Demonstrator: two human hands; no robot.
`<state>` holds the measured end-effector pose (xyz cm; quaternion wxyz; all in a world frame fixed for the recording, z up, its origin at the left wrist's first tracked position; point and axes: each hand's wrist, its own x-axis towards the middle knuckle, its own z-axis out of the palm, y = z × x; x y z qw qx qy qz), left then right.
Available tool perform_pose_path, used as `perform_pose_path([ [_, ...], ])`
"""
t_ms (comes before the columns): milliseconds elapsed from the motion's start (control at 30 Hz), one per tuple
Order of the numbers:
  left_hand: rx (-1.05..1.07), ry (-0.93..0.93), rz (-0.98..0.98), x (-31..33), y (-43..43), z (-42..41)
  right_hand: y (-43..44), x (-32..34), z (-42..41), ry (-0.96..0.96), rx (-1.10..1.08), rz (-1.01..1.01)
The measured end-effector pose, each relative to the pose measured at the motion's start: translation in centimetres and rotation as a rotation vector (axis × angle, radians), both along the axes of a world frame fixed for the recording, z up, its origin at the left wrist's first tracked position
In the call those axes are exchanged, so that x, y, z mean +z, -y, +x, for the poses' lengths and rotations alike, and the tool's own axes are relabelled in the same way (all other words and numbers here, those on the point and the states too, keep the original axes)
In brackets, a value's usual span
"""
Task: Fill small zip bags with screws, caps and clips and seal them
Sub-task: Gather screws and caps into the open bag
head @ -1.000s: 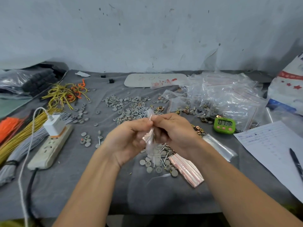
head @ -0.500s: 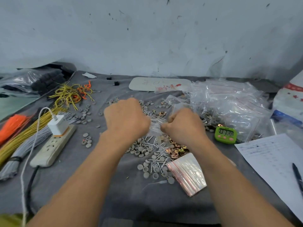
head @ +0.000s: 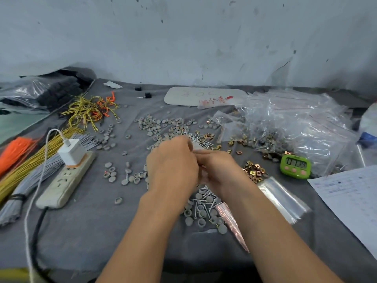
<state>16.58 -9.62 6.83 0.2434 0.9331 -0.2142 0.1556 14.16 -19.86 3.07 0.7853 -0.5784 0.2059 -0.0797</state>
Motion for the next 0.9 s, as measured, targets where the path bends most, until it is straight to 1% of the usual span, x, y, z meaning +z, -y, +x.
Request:
perform_pose_path([
  [67, -0.065, 0.053, 0.004, -0.5, -0.5, -0.8, -0.3, 0.2, 0.2, 0.029, 0.006, 0.318],
  [100, -0.078, 0.060, -0.005, -0.8, -0.5, -1.1, -0.5, 0.4, 0.3, 0.063, 0.008, 0.424],
  [133, -0.081, 0.069, -0.015, -1.0, -0.3, -1.2, -0.6, 0.5, 0.4, 0.095, -0.004, 0.492],
  [167, -0.079, 0.085, -0.020, -1.1, -0.1, -1.3, -0.8, 0.6, 0.3, 0.114, -0.032, 0.509],
  [200, -0.074, 0.109, -0.024, -1.2, 0.2, -1.3, -1.1, 0.6, 0.1, 0.117, -0.069, 0.471],
  [300, -0.073, 0.170, -0.018, -1.5, 0.9, -1.8, -1.6, 0.5, -0.8, 0.088, -0.186, 0.235],
  [333, -0.071, 0.198, -0.020, -1.7, 1.0, -1.9, -1.7, 0.6, -1.0, 0.080, -0.211, 0.204],
  [400, -0.084, 0.275, -0.049, -1.7, 0.9, -1.9, -1.6, 0.8, -0.9, 0.020, -0.226, 0.181],
  [467, -0.164, 0.326, -0.092, -2.0, 0.7, -1.3, -1.5, 1.1, -0.8, -0.094, -0.175, 0.099],
  [500, -0.224, 0.321, -0.080, -2.3, 0.5, -1.1, -1.4, 1.1, -0.9, -0.135, -0.129, 0.035],
  [567, -0.325, 0.283, -0.060, -2.9, 0.3, -0.7, -1.1, 0.9, -1.3, -0.155, -0.030, -0.095],
  [633, -0.400, 0.203, -0.066, -3.4, 0.1, -0.5, -0.7, 0.6, -1.8, -0.166, 0.031, -0.176],
  [733, -0.488, -0.032, -0.081, -3.5, -0.2, 0.0, 0.0, 1.0, -1.6, -0.202, -0.039, -0.223],
  [767, -0.502, -0.079, -0.070, -3.5, -0.4, 0.3, 0.2, 1.1, -1.5, -0.200, -0.054, -0.228],
  [800, -0.509, -0.077, -0.026, -3.4, -0.6, 0.5, 0.4, 1.2, -1.5, -0.178, -0.054, -0.217],
  [900, -0.515, 0.045, 0.133, -3.2, -1.2, 1.1, 0.3, 1.4, -1.6, -0.046, 0.007, -0.132],
])
